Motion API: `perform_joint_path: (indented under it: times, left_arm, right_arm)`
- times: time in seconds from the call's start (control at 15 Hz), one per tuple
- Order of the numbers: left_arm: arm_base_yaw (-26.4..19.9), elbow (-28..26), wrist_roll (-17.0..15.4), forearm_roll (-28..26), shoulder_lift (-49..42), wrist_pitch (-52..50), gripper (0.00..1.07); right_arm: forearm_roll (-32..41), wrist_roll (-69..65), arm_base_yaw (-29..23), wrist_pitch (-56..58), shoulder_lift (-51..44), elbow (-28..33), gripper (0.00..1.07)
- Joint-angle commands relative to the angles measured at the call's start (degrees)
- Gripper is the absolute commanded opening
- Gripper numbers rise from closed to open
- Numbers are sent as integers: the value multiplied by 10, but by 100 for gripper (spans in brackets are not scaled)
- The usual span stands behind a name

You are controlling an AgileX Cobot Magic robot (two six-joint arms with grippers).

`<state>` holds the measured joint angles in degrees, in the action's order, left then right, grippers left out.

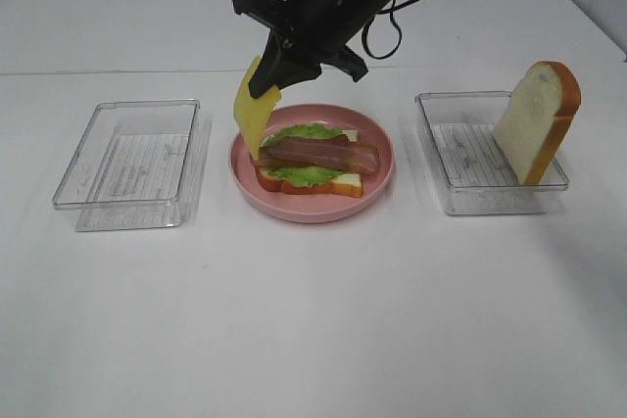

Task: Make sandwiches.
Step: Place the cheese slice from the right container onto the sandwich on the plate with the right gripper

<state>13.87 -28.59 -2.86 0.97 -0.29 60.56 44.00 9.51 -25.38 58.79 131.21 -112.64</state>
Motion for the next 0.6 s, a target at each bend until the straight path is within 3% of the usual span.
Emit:
perform_joint_path:
  times: [0.07, 0.4, 0.6]
  left_arm:
    - [1, 1, 2, 0, -12, -6, 79]
    - [1, 1, 2, 0, -12, -6, 79]
    - [1, 1, 2, 0, -12, -6, 79]
  right_arm:
    - [-1, -10, -3, -24, 25, 5, 0]
    - [-120, -90, -1, -48, 38, 5, 0]
    - [-155, -115, 11, -48, 38, 4, 0]
